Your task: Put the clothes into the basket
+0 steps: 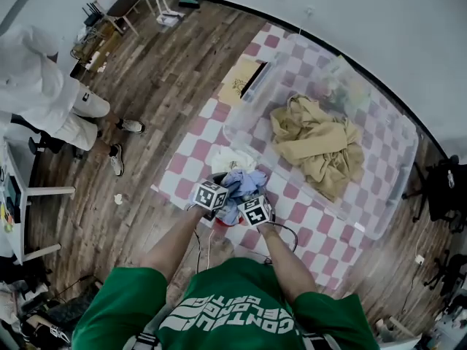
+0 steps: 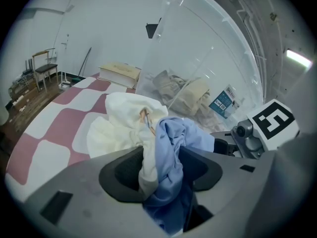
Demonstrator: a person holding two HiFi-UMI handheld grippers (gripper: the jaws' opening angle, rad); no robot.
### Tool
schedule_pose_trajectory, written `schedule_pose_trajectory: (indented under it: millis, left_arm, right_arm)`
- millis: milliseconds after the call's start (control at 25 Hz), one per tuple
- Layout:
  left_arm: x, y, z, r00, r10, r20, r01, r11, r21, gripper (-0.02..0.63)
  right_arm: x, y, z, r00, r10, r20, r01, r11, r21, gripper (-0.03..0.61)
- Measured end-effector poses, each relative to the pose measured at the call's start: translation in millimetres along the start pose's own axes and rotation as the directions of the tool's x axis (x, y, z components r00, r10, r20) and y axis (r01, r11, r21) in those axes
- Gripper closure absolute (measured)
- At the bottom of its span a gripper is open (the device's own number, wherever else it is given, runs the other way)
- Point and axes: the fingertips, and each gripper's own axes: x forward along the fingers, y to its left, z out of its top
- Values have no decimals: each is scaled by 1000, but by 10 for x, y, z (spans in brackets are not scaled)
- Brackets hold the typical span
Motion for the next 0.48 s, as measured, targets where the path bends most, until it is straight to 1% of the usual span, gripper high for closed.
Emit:
schedule_pose_trajectory:
  millis: [160,280,480]
  left_arm:
    - [-65,-77,-60,1000,-1,0,1,1000,-1,414]
    - [-108,-155,-99,1000,-7,-3,7,1000,11,420]
    - [-311,-289,-29,998,29,63,-31,999,33,422]
  right_arm:
    - [-41,86,-44,1000,26,14,-26,1000,-10,325]
    - [-64,131,-86,998,36,47,-35,999,-18,331]
    - [-281,232,36,995,37,91,-32,998,-51,331]
